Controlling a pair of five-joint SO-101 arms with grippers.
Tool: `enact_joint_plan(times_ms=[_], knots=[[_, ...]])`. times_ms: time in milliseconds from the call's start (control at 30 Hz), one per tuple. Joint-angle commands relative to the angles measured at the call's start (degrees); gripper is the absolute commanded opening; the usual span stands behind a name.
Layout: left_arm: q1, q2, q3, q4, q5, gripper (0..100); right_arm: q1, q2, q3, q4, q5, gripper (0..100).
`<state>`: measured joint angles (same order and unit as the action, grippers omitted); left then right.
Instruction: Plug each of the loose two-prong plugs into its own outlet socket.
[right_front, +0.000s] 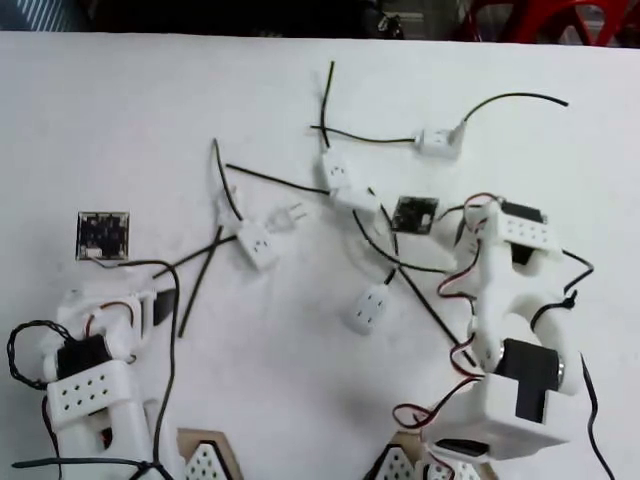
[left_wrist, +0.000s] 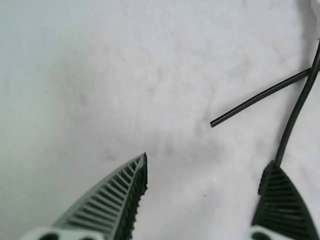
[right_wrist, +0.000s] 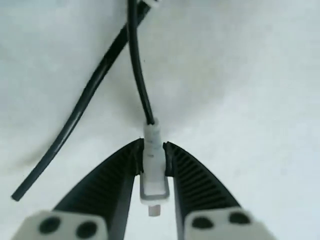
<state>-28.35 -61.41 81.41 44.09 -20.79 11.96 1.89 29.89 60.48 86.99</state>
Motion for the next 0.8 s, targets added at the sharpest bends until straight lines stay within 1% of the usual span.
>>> enact_joint_plan(times_ms=[0, 133, 267, 400, 600, 767], knots=[[-0.57, -1.1, -0.44, -1.41, 0.09, 35, 3.65, -4.26, -6.77, 7.25, -10.55, 1.9], [-0.57, -1.1, -0.44, -1.41, 0.09, 35, 5.58, -7.6, -8.88, 8.57, -16.62, 1.9], [-0.57, -1.1, -0.44, -1.41, 0.09, 35, 7.25, -11.74, -8.88, 8.48, -19.87, 1.9], [-0.57, -1.1, -0.44, -1.41, 0.09, 35, 7.78, -12.53, -8.62, 8.48, -23.82, 1.9], [-0.57, -1.1, -0.44, -1.41, 0.09, 35, 3.74, -5.23, -4.22, 4.18, -29.1, 1.9], [-0.57, -1.1, -0.44, -1.41, 0.09, 35, 2.24, 2.95, -4.48, 1.27, -29.54, 2.1]])
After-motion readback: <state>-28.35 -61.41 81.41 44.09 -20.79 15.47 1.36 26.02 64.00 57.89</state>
